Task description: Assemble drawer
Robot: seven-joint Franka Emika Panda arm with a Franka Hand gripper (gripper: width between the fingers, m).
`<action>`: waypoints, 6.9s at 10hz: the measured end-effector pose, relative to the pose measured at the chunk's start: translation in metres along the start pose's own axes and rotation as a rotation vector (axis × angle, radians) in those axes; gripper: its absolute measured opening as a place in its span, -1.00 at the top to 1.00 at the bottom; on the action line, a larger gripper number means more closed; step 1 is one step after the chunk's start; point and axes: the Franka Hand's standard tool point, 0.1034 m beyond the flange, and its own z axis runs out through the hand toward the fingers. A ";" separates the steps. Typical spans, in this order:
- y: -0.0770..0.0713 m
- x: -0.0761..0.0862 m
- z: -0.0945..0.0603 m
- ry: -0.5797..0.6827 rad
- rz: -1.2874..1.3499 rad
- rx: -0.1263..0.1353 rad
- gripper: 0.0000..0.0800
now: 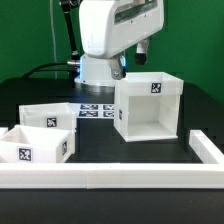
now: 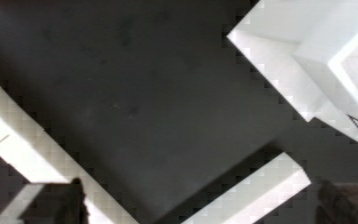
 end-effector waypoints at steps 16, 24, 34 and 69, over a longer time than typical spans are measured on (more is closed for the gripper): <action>-0.056 -0.005 0.011 0.008 0.759 -0.046 -0.62; -0.136 0.013 0.040 0.037 0.762 -0.108 -0.62; -0.160 0.005 0.082 0.088 0.774 -0.128 0.11; -0.019 0.050 0.054 0.236 2.350 0.193 0.90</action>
Offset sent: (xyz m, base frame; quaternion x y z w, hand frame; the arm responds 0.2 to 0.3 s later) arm 0.0000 0.0000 0.0000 0.0000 0.0000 0.0000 1.0000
